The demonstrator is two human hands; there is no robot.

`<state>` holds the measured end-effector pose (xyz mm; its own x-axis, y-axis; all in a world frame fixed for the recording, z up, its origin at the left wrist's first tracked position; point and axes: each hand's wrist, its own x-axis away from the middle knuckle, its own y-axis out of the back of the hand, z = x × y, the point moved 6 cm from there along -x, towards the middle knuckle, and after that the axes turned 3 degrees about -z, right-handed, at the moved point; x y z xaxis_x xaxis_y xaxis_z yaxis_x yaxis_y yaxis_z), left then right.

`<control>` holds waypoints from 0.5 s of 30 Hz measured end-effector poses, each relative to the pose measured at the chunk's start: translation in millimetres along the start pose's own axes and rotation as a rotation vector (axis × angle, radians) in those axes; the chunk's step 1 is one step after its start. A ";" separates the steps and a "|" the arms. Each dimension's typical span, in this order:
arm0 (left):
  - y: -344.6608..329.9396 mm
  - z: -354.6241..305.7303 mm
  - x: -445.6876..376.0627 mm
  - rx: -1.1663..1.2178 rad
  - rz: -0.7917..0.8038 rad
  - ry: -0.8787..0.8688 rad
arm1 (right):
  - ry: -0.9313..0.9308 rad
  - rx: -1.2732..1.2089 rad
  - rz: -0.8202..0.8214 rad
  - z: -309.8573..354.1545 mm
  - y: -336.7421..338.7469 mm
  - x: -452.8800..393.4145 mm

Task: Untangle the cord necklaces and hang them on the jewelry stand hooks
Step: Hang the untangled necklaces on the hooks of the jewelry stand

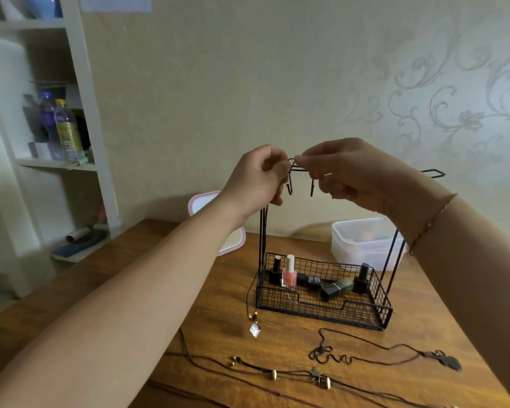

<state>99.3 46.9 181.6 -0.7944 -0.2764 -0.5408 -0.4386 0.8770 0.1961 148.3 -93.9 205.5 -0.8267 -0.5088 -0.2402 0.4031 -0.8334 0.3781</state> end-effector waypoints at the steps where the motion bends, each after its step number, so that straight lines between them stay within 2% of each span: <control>1: -0.3 -1.3 1.4 -0.038 0.021 -0.042 | 0.066 0.140 -0.086 2.5 2.4 0.6; 3: -0.4 -4.4 3.3 -0.111 0.029 -0.106 | 0.166 0.270 -0.166 7.5 -0.9 2.5; 5: -0.4 -5.6 3.6 -0.128 0.027 -0.121 | 0.204 0.267 -0.185 9.2 -5.7 3.1; 8: -0.6 -8.1 1.7 -0.142 0.042 -0.152 | 0.128 0.244 -0.136 8.8 -11.2 3.2; 12: 1.5 -15.3 -4.3 -0.162 0.012 -0.191 | -0.119 -0.388 0.171 -0.4 -26.4 0.8; 15: 5.2 -16.0 -12.0 -0.207 -0.046 -0.216 | -0.215 -0.592 0.202 -3.4 -24.6 -1.3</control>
<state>99.8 48.5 202.1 -0.6738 -0.2046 -0.7101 -0.5658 0.7609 0.3176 140.7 -73.5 193.4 -0.7475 -0.6642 -0.0091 0.6553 -0.7351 -0.1736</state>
